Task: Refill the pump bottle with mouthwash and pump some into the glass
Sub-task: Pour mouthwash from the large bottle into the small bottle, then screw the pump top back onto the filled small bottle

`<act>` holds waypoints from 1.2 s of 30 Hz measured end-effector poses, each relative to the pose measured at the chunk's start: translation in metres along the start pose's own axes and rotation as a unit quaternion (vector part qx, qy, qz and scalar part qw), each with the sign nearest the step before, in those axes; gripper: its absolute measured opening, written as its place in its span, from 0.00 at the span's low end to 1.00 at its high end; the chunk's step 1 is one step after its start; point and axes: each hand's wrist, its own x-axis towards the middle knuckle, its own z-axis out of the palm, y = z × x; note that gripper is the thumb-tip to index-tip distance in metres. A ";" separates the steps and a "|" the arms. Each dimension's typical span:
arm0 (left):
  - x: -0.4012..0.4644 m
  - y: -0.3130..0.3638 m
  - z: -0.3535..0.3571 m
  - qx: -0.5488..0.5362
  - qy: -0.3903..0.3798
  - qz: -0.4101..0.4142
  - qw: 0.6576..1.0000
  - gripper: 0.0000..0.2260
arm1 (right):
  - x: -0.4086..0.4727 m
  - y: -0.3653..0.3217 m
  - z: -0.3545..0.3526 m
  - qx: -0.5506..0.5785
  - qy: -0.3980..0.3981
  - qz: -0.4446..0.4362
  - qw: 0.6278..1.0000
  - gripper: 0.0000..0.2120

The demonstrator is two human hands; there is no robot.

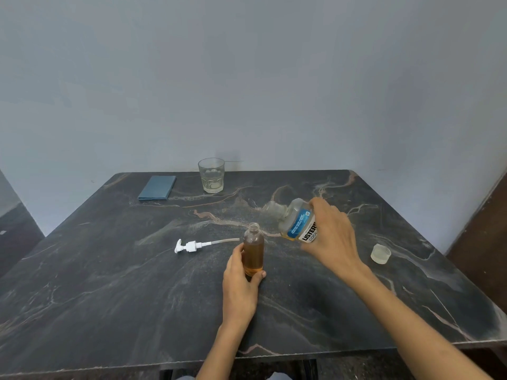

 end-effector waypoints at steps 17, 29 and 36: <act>0.001 -0.002 0.001 0.000 0.002 -0.002 1.000 0.29 | -0.031 0.054 0.038 0.379 0.127 0.244 0.883 0.33; 0.001 -0.003 0.002 0.001 0.001 -0.007 1.000 0.30 | -0.042 0.069 0.054 0.372 0.131 0.207 0.895 0.44; 0.001 -0.003 0.002 -0.002 0.000 -0.007 1.000 0.29 | -0.041 0.069 0.055 0.384 0.152 0.186 0.891 0.57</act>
